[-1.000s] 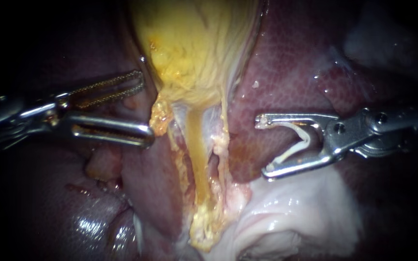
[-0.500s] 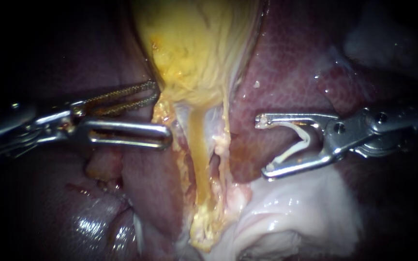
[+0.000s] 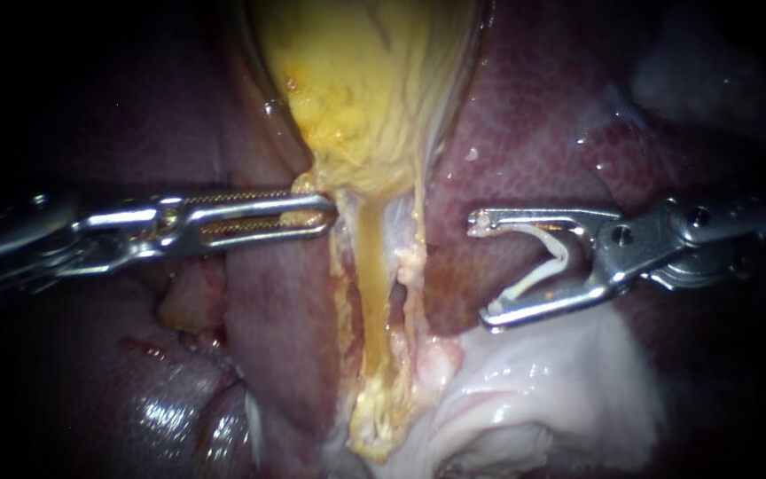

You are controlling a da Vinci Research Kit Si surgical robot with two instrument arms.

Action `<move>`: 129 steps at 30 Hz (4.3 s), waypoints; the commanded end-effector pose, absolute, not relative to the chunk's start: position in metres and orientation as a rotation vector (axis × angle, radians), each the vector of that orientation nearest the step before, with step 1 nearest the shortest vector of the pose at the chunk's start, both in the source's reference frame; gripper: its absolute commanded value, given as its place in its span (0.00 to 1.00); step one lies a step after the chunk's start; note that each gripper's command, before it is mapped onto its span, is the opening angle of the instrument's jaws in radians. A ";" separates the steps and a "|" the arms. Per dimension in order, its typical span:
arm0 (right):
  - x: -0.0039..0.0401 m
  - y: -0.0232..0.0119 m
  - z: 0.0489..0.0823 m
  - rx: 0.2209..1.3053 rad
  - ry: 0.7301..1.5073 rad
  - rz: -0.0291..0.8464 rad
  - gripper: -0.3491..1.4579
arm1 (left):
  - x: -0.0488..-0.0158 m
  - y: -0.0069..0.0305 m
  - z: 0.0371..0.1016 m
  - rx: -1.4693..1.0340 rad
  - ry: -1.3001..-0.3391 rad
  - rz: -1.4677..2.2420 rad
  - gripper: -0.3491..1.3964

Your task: Clipping first clip left tube

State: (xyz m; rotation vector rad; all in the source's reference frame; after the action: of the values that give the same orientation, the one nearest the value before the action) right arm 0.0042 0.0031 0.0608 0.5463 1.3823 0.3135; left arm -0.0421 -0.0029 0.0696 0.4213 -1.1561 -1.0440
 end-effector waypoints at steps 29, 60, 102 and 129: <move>0.0049 0.0024 0.0618 0.555 1.379 0.331 0.52 | -0.0361 0.0002 0.0604 0.384 -1.186 -1.105 0.00; 0.0135 -0.0051 0.0736 0.648 1.264 0.369 0.52 | -0.0357 -0.0010 0.0594 0.387 -1.188 -1.102 0.00; 0.0186 -0.0076 0.0763 0.895 1.277 0.279 0.50 | -0.0354 -0.0001 0.0617 0.391 -1.190 -1.098 0.00; 0.0199 -0.0066 0.0781 1.031 1.257 0.298 0.11 | -0.0366 0.0003 0.0634 0.381 -1.189 -1.102 0.00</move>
State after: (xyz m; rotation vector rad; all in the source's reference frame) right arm 0.0199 -0.0065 0.0785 1.0150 1.2496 0.3135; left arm -0.0366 0.0003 0.0634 0.3816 -1.1892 -1.1022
